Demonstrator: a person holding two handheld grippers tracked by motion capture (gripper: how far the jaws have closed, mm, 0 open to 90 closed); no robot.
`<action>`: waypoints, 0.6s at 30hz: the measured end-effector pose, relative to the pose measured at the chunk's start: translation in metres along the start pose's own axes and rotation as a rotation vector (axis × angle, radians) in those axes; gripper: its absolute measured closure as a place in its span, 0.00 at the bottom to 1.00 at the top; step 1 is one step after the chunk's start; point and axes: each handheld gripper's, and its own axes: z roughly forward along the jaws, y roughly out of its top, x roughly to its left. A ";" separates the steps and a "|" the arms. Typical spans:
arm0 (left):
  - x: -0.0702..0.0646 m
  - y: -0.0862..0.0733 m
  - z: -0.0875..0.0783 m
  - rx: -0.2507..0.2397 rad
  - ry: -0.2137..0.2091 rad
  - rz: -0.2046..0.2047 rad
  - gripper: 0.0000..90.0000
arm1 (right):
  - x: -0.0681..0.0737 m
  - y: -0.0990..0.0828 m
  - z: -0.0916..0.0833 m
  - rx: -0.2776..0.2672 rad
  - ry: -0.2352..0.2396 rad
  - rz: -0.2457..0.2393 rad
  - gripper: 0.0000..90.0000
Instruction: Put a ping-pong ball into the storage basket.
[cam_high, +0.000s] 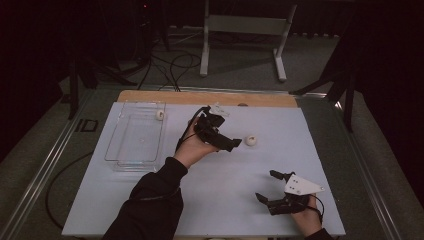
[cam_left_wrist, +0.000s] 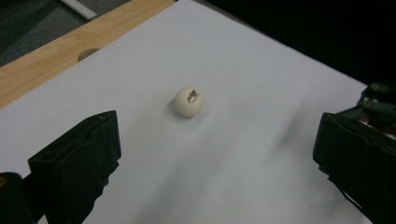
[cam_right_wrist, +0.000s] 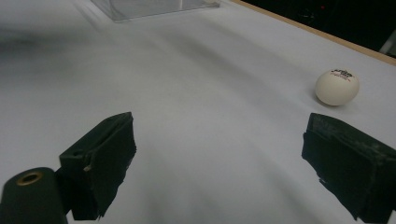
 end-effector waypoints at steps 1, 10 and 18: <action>-0.001 0.000 0.002 -0.007 0.006 -0.003 0.02 | 0.000 0.000 0.000 0.000 0.001 0.005 0.11; -0.005 0.000 0.017 -0.019 0.019 -0.017 0.02 | 0.001 0.001 -0.001 -0.001 0.004 0.008 0.11; -0.009 -0.001 0.036 -0.032 0.040 -0.025 0.02 | 0.001 0.001 -0.001 -0.011 0.000 0.007 0.11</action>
